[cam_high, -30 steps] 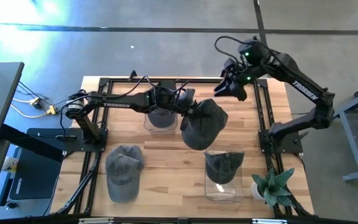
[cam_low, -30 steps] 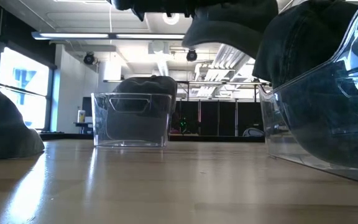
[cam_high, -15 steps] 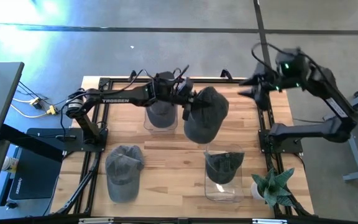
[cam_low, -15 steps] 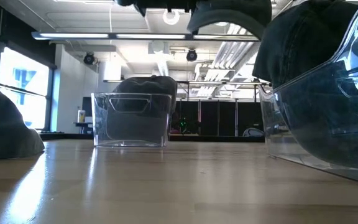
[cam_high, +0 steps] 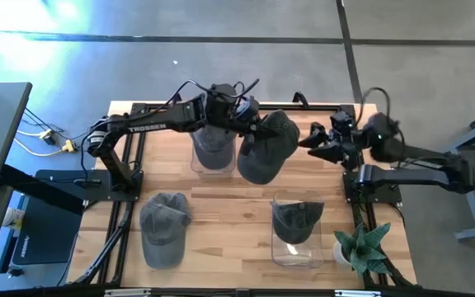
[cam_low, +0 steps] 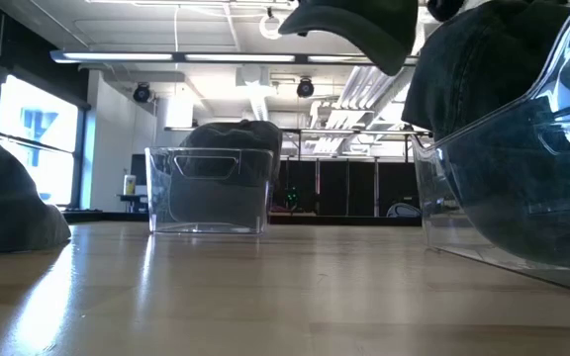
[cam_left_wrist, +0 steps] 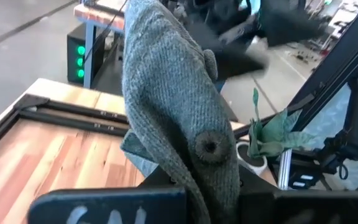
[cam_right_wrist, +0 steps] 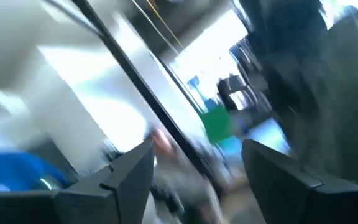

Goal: Pick & Place hat
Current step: Put the dark gray cap into the bottom transparent bin

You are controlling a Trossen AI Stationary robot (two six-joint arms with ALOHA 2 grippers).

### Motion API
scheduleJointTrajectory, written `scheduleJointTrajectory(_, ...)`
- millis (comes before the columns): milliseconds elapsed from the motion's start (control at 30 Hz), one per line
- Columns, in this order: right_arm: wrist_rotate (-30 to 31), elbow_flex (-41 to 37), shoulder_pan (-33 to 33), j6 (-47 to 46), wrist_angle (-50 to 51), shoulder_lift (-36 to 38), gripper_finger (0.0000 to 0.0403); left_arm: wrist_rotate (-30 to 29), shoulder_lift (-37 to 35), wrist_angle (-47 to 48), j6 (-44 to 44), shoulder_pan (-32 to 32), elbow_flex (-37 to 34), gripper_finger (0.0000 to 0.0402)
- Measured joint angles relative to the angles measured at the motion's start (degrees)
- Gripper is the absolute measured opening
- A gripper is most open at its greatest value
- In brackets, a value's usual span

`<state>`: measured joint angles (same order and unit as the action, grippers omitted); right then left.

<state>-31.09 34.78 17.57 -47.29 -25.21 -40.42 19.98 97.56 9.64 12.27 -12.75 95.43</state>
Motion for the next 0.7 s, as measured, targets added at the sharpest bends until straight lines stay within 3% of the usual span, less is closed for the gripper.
scheduleJointTrajectory(67, 2.2, -3.4, 0.2, -2.9, -12.8, -2.0, 0.0250, -0.1, 0.0, 1.9, 0.0, 0.0, 0.6, 0.0005)
scheduleJointTrajectory(133, 4.0, -4.8, 1.2, -2.3, -19.6, -3.6, 0.0262, -0.2, 0.0, 2.2, 0.2, 0.0, 0.9, 0.0005)
scheduleJointTrajectory(300, 4.4, 0.0, 3.9, 9.8, -19.5, -5.7, 0.0288, -0.2, 0.0, 3.0, 1.9, 0.0, 1.3, 0.0005)
scheduleJointTrajectory(400, 4.7, 5.7, 5.8, 17.9, -7.2, -5.9, 0.0291, -0.5, 0.0, 3.0, 3.2, 0.0, 1.3, 0.0005)
scheduleJointTrajectory(533, 5.4, 16.5, 7.6, 32.5, 20.5, -6.2, 0.0291, -2.3, 0.0, 3.0, 4.9, 0.0, 1.3, 0.0005)
scheduleJointTrajectory(700, 15.4, 29.6, 7.9, 50.9, 46.3, -7.5, 0.0291, -3.2, 0.0, 3.0, 6.1, 0.0, 1.3, 0.0005)
